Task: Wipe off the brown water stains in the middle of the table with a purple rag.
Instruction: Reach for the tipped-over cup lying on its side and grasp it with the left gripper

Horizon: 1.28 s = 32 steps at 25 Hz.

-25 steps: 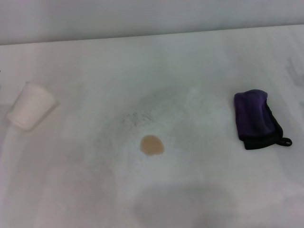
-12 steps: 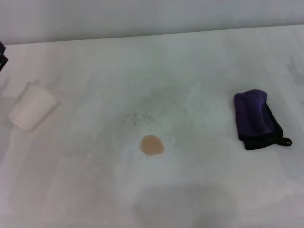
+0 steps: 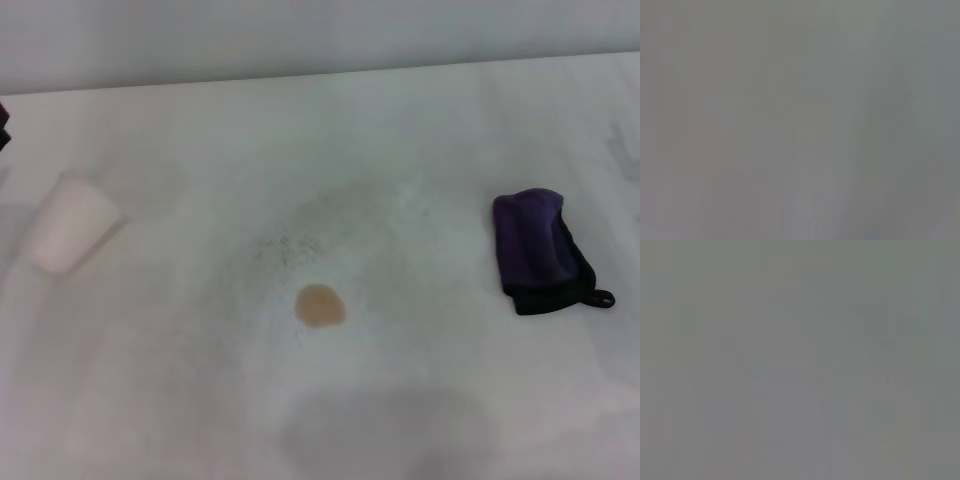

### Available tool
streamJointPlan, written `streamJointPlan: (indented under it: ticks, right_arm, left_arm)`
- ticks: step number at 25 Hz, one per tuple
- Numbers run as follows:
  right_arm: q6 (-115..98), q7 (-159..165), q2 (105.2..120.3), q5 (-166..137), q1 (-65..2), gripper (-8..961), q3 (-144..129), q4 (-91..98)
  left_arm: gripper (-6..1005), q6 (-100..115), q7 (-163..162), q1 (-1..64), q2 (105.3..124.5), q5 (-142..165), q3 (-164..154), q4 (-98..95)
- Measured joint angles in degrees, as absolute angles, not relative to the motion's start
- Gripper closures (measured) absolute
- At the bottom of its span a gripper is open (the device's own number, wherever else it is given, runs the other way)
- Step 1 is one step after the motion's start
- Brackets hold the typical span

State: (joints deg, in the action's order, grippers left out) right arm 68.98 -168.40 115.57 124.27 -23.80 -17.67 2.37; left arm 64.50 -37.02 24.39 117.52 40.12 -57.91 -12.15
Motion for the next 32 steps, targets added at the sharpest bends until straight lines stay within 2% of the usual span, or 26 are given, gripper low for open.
streamJointPlan:
  ticks: [8, 15, 24, 32]
  right_arm:
    - [68.29, -168.4, 115.73, 124.11, -24.43, 95, -18.08, 1.7]
    - [69.07, -168.37, 115.75, 124.07, -24.93, 95, -18.04, 1.69]
    - [71.24, -167.63, 115.87, 123.85, -24.86, 96, -18.31, 1.44]
    - [73.59, -166.37, 115.91, 123.87, -23.96, 96, -18.22, 0.2]
  left_arm:
    - [124, 54.17, -70.68, 18.26, 116.16, 68.65, -57.84, -37.67]
    - [124, 58.79, -101.22, 17.64, 113.85, 92.08, -57.33, -55.59]
    - [124, 72.74, -126.03, 20.03, 108.05, 114.39, -56.81, -67.9]
    - [123, 83.06, -129.38, 25.11, 107.91, 130.85, -50.93, -68.48]
